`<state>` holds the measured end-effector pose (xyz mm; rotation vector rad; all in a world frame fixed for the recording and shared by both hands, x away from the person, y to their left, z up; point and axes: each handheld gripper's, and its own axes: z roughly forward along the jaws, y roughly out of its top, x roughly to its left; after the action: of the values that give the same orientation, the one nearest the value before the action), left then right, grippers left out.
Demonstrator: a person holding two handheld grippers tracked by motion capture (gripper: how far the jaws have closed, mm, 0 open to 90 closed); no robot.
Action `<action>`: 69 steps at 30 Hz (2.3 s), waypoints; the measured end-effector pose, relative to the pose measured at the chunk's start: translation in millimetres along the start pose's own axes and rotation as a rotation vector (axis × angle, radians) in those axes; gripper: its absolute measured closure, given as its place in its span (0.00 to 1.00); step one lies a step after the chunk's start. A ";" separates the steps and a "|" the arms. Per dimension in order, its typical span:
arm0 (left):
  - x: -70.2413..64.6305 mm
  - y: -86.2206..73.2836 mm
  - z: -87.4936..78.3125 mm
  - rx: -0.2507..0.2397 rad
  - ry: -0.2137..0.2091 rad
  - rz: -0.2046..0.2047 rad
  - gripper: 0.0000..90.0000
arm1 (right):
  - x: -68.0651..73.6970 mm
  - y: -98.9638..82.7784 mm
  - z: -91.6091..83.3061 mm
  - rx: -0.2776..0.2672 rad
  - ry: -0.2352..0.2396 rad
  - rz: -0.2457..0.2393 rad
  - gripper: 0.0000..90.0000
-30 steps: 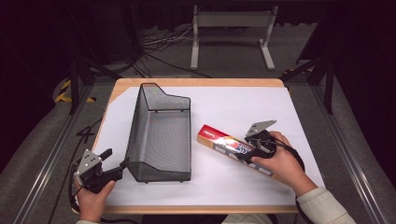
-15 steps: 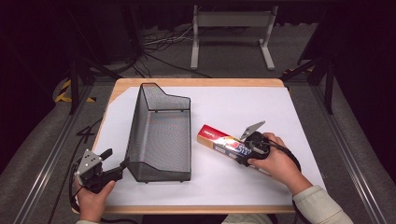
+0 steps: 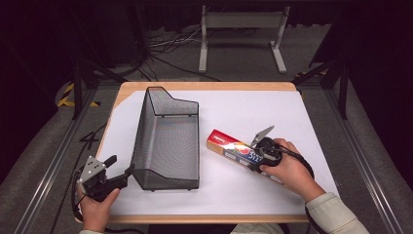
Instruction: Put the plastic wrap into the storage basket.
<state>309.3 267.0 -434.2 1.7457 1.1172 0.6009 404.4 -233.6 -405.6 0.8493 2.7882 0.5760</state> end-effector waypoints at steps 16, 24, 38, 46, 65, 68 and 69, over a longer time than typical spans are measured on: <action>-0.2 0.0 -0.2 -0.001 -0.001 -0.001 0.28 | -0.2 5.9 -40.3 -0.191 -0.023 0.026 0.46; -0.4 0.0 -0.3 -0.001 0.001 -0.002 0.28 | 0.7 9.0 -55.4 -0.254 -0.023 0.026 0.46; -0.7 0.1 -0.5 -0.008 0.008 -0.001 0.28 | 3.8 14.6 -70.1 -0.327 -0.019 0.036 0.46; -0.9 0.2 -0.7 -0.008 0.010 0.003 0.28 | 9.1 24.4 -75.0 -0.354 -0.015 0.036 0.46; -0.7 -2.3 -7.7 -0.012 0.016 0.011 0.27 | 40.0 90.9 -78.4 -0.338 0.022 0.095 0.46; -1.0 -1.7 -6.4 -0.012 0.012 0.015 0.27 | 43.9 100.8 -77.2 -0.330 0.027 0.109 0.46; -1.0 -1.7 -6.4 -0.012 0.012 0.015 0.27 | 43.9 100.8 -77.2 -0.330 0.027 0.109 0.46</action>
<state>303.1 269.3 -432.9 1.7438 1.1081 0.6265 397.9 -156.0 -296.2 0.9256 2.5756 1.0363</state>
